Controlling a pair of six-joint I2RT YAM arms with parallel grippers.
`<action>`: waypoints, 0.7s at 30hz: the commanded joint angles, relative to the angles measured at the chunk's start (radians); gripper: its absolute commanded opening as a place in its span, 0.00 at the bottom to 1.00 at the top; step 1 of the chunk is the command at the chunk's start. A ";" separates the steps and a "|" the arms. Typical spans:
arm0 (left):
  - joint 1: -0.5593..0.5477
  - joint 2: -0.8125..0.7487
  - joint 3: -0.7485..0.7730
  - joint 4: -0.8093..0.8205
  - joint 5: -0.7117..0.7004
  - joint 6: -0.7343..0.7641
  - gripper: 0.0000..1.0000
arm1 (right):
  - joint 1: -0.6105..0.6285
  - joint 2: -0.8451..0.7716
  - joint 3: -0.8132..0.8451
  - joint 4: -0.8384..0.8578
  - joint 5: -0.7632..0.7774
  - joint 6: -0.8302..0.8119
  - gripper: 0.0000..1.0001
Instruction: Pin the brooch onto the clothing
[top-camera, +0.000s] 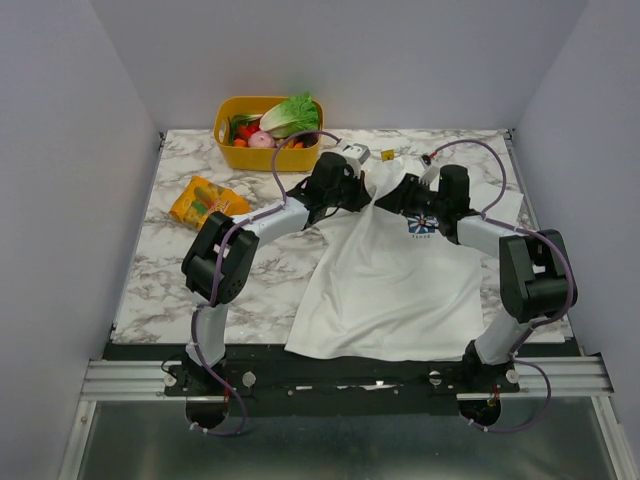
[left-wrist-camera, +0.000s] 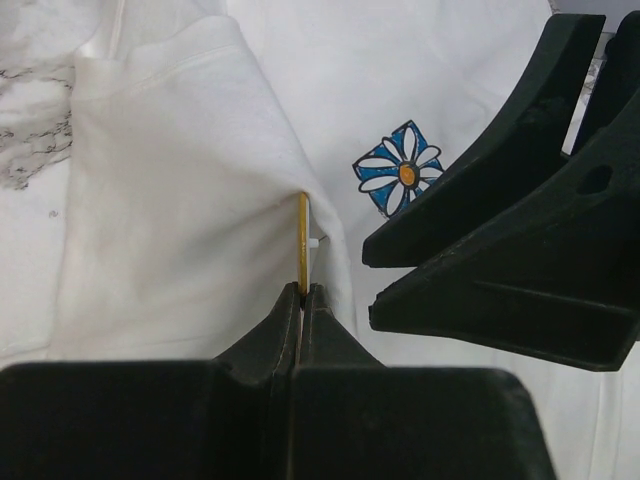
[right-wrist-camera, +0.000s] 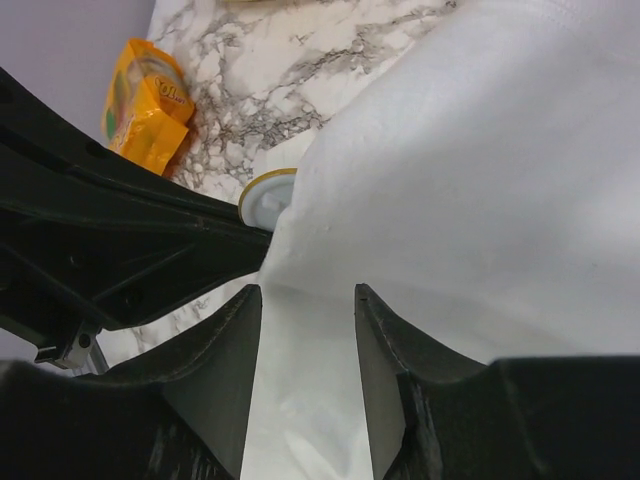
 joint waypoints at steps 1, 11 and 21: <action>0.003 -0.036 0.009 0.047 0.047 0.003 0.00 | 0.003 0.022 0.018 0.066 -0.030 0.018 0.49; 0.004 -0.036 0.007 0.052 0.087 0.001 0.00 | 0.004 0.062 0.029 0.093 -0.030 0.039 0.24; 0.000 -0.042 0.010 0.052 0.120 0.009 0.00 | 0.012 0.073 0.053 0.086 -0.030 0.039 0.18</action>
